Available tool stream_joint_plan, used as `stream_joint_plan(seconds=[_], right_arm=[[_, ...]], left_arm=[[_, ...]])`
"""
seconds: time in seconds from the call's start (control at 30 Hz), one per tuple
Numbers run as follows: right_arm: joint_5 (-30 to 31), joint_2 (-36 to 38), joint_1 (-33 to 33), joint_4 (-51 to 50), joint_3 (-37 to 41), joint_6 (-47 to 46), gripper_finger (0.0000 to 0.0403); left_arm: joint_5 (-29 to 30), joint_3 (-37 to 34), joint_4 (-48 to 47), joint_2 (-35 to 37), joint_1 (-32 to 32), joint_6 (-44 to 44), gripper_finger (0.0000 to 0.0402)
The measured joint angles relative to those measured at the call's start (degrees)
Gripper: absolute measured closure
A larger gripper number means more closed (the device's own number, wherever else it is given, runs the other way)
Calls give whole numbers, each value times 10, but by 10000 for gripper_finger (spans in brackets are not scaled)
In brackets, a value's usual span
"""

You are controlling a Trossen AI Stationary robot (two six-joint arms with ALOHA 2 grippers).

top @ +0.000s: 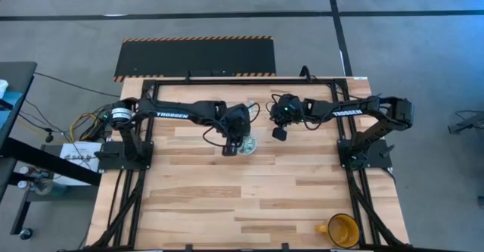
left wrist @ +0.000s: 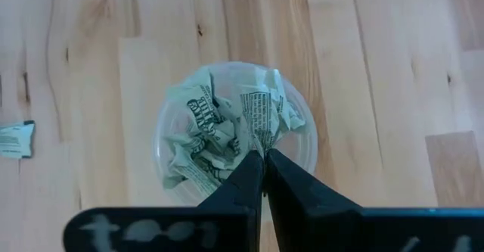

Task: Pick and place Stevia / Truvia into bins
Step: Put the green stevia packet into the transparent container

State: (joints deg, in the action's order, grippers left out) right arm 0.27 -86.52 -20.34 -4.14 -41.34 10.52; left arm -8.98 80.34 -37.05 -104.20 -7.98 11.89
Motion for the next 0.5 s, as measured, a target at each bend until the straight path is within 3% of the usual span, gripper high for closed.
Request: stream_joint_plan(seconds=[0.5], right_arm=[[-2, 0, 9, 9, 1, 0, 403]], left_arm=[[28, 1, -2, -48, 1, -27, 401]])
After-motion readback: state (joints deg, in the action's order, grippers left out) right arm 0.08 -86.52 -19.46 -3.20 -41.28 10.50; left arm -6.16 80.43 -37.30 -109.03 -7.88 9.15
